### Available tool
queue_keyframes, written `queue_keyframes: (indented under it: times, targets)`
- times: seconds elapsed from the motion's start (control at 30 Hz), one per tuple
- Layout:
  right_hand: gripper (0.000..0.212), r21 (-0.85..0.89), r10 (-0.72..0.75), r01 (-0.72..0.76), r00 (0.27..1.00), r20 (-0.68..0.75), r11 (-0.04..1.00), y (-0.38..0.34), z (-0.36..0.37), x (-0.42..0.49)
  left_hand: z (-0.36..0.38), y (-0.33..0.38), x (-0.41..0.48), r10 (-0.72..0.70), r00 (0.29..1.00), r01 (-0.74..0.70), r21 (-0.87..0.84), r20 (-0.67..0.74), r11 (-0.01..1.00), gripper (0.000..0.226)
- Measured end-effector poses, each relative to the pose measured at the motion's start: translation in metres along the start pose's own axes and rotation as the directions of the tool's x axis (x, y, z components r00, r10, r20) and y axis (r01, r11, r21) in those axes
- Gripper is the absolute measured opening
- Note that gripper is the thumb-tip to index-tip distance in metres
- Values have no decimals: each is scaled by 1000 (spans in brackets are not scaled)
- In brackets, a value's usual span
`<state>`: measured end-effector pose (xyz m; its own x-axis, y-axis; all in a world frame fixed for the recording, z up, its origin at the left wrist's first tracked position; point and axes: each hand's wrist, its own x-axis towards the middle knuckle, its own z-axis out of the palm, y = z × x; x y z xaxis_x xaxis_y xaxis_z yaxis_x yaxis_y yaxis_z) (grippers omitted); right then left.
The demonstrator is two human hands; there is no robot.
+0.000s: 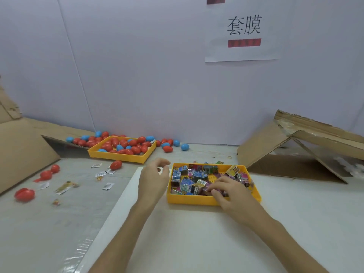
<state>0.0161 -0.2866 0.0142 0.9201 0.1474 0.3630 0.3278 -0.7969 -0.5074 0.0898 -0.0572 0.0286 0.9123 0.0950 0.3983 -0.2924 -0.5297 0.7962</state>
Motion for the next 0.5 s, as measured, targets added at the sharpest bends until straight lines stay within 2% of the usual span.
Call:
queue_keyframes:
  times: [0.03, 0.1, 0.17, 0.2, 0.27, 0.33, 0.5]
  targets:
    - [21, 7, 8, -8, 1000, -7, 1000, 1, 0, 0, -6, -11, 11, -22, 999, 23, 73, -23, 997, 20]
    - [24, -7, 15, -16, 1000, -15, 1000, 2, -1, 1, -20, -34, 33, -32, 998, 52, 344, -62, 938, 29]
    - [28, -27, 12, -13, 1000, -9, 1000, 2, -1, 2, -36, -58, 50, -58, 994, 103, 592, -95, 799, 40]
    - [29, -32, 9, -9, 1000, -9, 999, 2, -1, 2, -43, -69, 57, -86, 991, 133, 658, -104, 741, 42]
    - [30, -23, 11, -11, 1000, -16, 1000, 2, -1, 2, -54, -90, 70, -147, 984, 175, 711, -101, 681, 37]
    - [31, -8, 22, -23, 999, -23, 1000, 4, -1, 3, -60, -105, 80, -193, 978, 192, 716, -81, 672, 32]
    - [32, 31, 44, -42, 996, -80, 999, 7, -1, 3, -59, -110, 93, -92, 985, 168, 683, -146, 711, 20]
